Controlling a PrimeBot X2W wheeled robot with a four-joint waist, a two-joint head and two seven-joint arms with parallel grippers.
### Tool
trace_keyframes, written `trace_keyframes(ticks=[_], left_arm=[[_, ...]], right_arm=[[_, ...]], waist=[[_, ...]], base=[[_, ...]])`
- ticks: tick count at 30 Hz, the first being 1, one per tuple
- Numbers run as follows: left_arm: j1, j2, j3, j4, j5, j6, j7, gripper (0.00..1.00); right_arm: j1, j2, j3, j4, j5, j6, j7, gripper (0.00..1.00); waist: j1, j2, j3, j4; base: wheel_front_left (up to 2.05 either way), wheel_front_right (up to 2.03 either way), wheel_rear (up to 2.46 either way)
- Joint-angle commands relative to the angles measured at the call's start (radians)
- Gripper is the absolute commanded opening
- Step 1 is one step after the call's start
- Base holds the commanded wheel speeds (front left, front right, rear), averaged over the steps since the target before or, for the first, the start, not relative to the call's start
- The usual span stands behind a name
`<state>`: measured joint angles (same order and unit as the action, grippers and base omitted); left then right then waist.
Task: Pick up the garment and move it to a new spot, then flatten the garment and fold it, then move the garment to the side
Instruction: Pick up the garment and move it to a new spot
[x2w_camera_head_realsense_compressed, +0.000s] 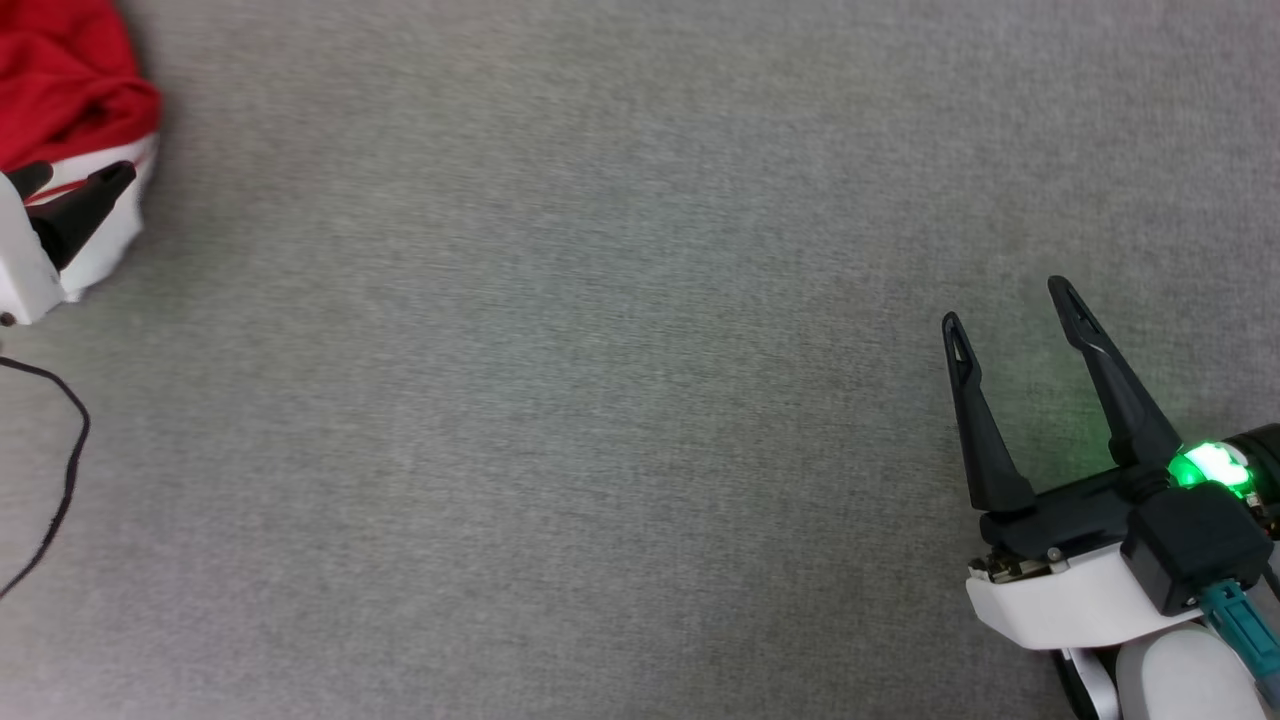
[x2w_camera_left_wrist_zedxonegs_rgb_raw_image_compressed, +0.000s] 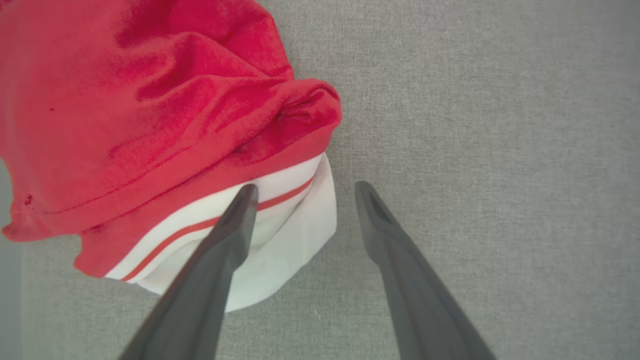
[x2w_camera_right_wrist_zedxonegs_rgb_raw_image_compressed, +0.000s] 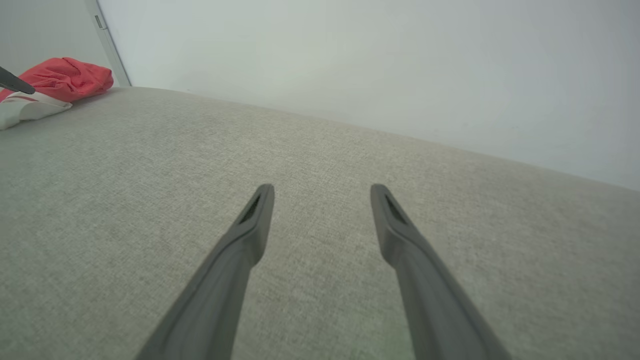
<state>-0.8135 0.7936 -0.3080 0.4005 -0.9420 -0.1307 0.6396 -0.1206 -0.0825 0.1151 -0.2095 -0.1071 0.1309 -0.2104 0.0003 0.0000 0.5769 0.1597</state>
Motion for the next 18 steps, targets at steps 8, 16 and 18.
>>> trace_keyframes(ticks=[8,16,18], left_arm=[[-0.046,0.025,-0.068,0.053,-0.056,0.002,0.124,1.0],[-0.043,-0.013,-0.104,0.097,-0.084,0.0,0.1,0.0],[-0.053,-0.006,-0.098,0.098,-0.076,0.0,0.061,0.0]], right_arm=[[-0.029,0.013,0.01,-0.004,-0.021,0.0,-0.012,1.0],[-0.044,0.018,0.014,0.009,-0.028,0.0,-0.013,1.0],[-0.041,0.019,0.014,0.023,-0.029,0.0,-0.015,1.0]], waist=[[-0.0003,0.0,0.06,-0.04],[-0.0003,0.0,0.061,-0.04],[-0.0003,0.0,0.042,-0.038]], base=[[0.0,0.0,0.0],[0.0,0.0,0.0],[0.0,0.0,0.0]])
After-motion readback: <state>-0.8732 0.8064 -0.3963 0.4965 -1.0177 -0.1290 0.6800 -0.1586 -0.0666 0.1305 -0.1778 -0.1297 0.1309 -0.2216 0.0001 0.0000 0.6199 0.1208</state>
